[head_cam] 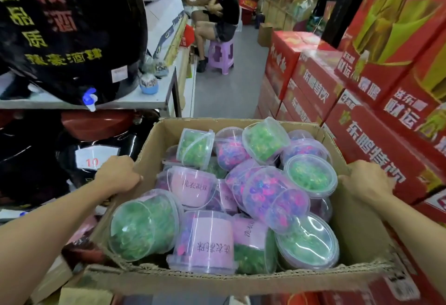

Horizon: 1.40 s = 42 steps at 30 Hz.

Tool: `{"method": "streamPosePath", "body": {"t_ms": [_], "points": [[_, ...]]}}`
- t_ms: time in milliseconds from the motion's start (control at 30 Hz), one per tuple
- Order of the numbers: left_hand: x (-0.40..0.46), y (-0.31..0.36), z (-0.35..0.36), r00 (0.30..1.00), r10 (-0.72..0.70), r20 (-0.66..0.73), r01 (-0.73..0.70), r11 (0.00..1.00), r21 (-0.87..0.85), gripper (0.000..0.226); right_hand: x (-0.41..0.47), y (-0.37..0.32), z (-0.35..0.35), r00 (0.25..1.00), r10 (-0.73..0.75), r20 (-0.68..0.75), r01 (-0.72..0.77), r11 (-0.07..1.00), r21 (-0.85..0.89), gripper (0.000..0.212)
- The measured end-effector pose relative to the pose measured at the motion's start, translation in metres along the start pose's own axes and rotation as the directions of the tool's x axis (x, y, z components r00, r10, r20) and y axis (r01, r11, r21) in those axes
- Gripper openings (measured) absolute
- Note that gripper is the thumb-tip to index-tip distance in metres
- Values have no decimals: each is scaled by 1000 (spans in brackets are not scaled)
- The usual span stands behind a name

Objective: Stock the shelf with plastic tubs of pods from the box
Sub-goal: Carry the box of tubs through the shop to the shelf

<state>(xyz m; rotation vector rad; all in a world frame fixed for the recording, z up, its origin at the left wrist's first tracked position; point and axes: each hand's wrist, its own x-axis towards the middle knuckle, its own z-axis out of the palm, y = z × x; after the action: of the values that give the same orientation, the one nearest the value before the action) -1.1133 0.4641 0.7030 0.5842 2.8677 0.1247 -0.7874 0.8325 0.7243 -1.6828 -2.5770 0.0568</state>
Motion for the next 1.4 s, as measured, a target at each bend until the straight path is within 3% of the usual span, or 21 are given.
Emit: {"method": "streamPosePath", "body": {"t_ms": [233,400,733,833,1133,1233,1400], "points": [[72,49,-15,1000,-25,17,25,1000,-11,29,101,-28,0,999,-34,37,32,997,63,16],[117,81,-32,998,-58,-28,57,998,-24,25,166,-48,-9,1000,-24,-1,24,998,59,24],[214,117,-77,997,-27,-74,31,998,50,32,264,-100,-20,995,-73,-66,76,996,41,24],[249,123,-88,998,-24,-64,26,999,28,26,292,-120,-25,994,-72,-76,75,997,34,25],[378,143,-130,995,40,-88,-35,998,59,30,383,-186,-31,998,-53,-31,55,997,45,32],[418,147,-144,994,41,-100,-37,998,46,21,408,-210,-33,998,-50,-37,53,996,71,27],[464,157,-153,996,2,-85,-2,1000,5,35,453,-235,-41,996,-56,-70,60,996,62,21]]}}
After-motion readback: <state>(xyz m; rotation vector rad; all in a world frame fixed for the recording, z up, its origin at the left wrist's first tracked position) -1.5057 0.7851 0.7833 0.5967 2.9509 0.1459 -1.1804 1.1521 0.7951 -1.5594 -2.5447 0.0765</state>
